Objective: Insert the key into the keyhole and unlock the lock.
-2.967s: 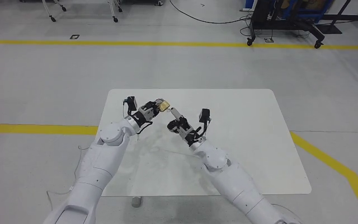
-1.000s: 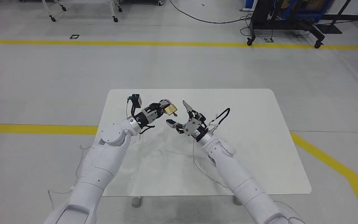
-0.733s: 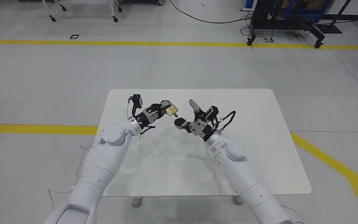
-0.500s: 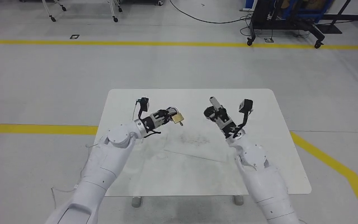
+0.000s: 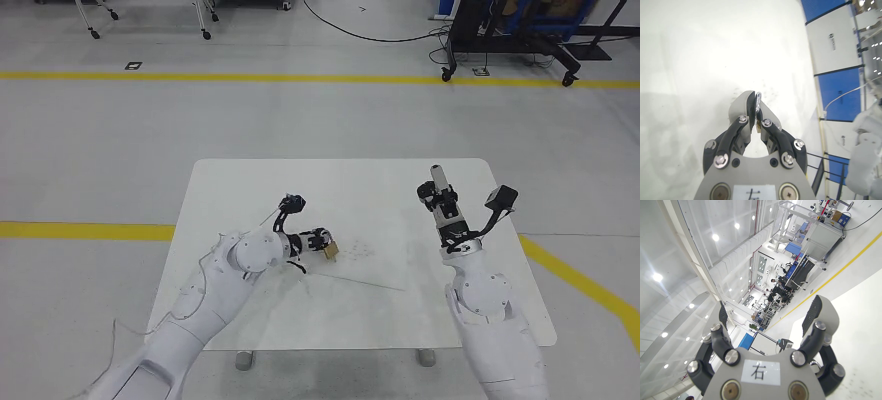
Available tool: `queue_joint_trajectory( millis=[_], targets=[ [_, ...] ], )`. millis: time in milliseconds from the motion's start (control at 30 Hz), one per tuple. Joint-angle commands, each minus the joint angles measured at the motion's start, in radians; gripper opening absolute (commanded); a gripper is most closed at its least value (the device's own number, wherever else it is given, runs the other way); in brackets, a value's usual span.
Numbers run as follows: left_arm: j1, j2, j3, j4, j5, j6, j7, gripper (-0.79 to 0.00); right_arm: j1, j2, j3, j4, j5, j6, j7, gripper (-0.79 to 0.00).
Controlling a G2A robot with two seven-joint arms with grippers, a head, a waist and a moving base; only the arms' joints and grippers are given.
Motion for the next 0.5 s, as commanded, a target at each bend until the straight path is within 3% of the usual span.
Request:
queue_joint_trajectory(
  millis=[0,33,200,333,467],
  targets=[
    [-0.005,0.002,-0.001,0.003,0.024,0.008,-0.010,-0.185,0.000,0.000,0.000,0.000,0.000,0.000,0.000,0.000],
    [-0.010,0.004,-0.005,0.003,0.037,0.010,-0.015,0.000,0.000,0.000,0.000,0.000,0.000,0.000,0.000,0.000],
    [-0.013,0.025,-0.066,-0.009,0.042,0.005,-0.033,0.000,0.000,0.000,0.000,0.000,0.000,0.000,0.000,0.000],
    [0.002,0.047,-0.158,-0.044,-0.018,-0.026,-0.023,0.000,0.000,0.000,0.000,0.000,0.000,0.000,0.000,0.000],
    [0.055,0.074,-0.300,-0.161,-0.118,-0.150,0.107,0.000,0.000,0.000,0.000,0.000,0.000,0.000,0.000,0.000]
  ],
)
